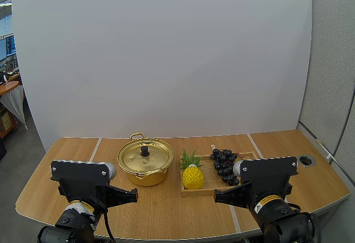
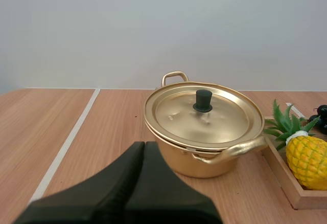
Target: Open the pot, put the pineapple inside, and close it
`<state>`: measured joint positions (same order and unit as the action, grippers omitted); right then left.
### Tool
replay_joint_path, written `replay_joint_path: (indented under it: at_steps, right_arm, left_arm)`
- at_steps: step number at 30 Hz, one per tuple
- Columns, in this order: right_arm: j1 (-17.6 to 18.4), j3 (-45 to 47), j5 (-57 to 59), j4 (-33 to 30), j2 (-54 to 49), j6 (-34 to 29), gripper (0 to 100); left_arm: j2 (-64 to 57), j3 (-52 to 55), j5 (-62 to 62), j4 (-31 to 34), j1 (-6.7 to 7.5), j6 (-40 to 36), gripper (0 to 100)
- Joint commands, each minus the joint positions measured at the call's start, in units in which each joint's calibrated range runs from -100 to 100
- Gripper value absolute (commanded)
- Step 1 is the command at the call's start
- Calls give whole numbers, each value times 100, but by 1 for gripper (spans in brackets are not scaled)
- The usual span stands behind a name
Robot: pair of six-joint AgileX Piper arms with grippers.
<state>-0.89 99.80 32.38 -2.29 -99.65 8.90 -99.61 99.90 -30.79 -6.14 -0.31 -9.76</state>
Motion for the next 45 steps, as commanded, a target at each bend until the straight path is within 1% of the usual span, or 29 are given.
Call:
replay_joint_path:
  at_steps: [1, 23, 26, 34, 36, 40, 45]
  right_arm:
    - [6, 20, -128, -8, -35, 42, 0]
    - [6, 20, -128, -8, -35, 42, 0]
    - [6, 20, -128, 107, -35, 42, 0]
    - [6, 20, -128, 143, -35, 42, 0]
    - [6, -67, -128, 143, -35, 42, 0]
    - [6, -585, 234, 150, -35, 42, 0]
    - [6, -1405, 298, 165, -35, 42, 0]
  left_arm:
    - [-39, 10, 137, 44, -10, -61, 0]
    - [-39, 10, 76, 44, -10, -61, 0]
    - [-39, 10, 76, 44, -10, -61, 0]
    - [-39, 10, 73, 44, -10, -61, 0]
    - [-39, -215, 38, 44, -10, -61, 0]
    - [-39, -973, -783, 44, -10, -46, 0]
    - [-39, -1799, -1026, 56, -10, 334, 0]
